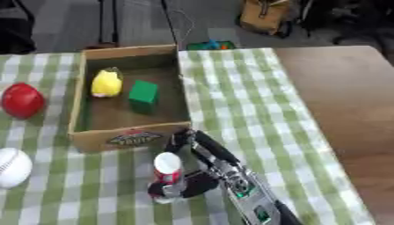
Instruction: Pick up objects on the table and place them in the box.
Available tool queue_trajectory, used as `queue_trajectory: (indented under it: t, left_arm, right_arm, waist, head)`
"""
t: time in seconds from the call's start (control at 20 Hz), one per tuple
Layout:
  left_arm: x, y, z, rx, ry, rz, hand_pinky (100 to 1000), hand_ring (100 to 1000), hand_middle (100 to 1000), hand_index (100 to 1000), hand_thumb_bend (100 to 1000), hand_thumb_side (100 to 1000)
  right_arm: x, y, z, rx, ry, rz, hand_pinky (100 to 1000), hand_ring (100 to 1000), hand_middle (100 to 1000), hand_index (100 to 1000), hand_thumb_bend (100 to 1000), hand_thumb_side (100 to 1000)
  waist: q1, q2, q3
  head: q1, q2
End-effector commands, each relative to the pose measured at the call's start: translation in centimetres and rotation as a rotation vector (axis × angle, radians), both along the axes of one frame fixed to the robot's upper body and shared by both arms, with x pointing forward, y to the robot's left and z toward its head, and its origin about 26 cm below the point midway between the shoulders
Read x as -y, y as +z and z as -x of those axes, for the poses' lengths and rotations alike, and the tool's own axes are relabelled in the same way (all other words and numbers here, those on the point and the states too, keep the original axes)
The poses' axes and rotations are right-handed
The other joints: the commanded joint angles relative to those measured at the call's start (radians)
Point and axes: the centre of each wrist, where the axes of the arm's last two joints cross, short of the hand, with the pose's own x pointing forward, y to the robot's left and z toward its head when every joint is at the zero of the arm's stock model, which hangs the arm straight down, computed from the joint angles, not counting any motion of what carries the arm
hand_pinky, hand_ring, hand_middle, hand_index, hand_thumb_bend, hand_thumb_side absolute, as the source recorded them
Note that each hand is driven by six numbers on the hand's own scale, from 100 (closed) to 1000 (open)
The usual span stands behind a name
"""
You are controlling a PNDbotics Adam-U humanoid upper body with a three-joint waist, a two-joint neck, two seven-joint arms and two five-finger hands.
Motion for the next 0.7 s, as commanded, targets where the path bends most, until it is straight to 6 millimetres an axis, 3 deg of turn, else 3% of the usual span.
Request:
queue_trajectory:
  t: [0.05, 0.7]
  left_arm:
    - [-0.3, 0.7, 0.2, 0.022, 0.006, -0.02, 366, 650, 770, 748, 100, 997]
    - [-0.4, 0.5, 0.3, 0.012, 0.011, -0.023, 367, 649, 770, 747, 100, 996]
  right_arm:
    - [0.0, 1.9, 0.0, 0.051, 0.012, -0.012, 621, 552, 391, 389, 637, 417]
    - [-1.0, 6.1, -0.3, 0.137, 0.046, -0.078, 621, 556, 391, 392, 621, 481]
  waist:
    - [0.002, -0.024, 0.0]
    - [-0.002, -0.035, -0.006]
  head:
    - [-0.002, -0.002]
    - [-0.003, 0.003]
